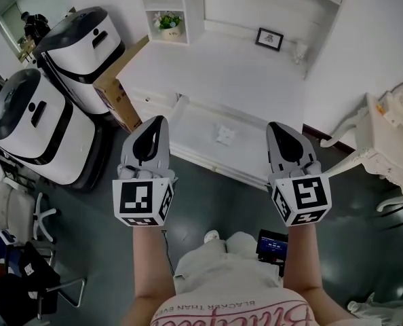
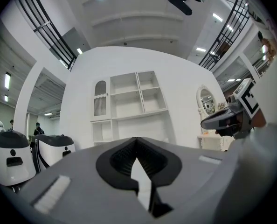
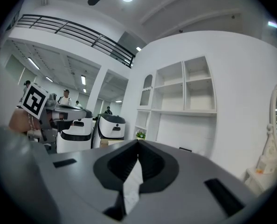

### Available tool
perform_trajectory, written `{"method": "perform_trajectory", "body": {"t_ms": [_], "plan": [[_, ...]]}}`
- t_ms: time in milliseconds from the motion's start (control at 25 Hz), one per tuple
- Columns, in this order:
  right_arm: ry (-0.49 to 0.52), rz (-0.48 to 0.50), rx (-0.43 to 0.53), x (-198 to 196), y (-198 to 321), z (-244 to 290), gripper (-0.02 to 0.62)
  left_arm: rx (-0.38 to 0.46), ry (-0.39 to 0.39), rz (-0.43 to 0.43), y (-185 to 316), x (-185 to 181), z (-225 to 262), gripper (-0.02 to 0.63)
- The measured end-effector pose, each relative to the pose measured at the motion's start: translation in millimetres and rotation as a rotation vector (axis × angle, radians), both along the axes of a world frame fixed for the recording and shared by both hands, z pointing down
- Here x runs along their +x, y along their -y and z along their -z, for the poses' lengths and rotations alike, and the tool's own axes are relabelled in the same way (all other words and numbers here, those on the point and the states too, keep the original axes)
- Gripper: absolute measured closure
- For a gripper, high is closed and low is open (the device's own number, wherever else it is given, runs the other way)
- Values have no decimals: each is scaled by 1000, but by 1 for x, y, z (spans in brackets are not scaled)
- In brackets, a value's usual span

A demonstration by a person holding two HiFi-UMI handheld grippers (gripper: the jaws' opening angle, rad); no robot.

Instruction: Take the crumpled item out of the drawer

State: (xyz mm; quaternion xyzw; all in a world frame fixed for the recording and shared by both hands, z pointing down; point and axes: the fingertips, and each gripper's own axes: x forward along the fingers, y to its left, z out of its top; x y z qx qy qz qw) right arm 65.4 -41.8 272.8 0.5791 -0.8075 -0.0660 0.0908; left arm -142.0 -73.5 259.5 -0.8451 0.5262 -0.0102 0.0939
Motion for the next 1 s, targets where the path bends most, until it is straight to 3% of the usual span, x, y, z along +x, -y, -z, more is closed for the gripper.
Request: {"method": "perform_trajectory", "body": {"t_ms": [560, 1000], "plan": [[-13, -24, -33, 6, 48, -11, 589, -35, -34, -4, 50, 5, -15, 600], [-1, -5, -34, 34, 124, -9, 588, -27, -15, 15, 123, 32, -10, 600]]}}
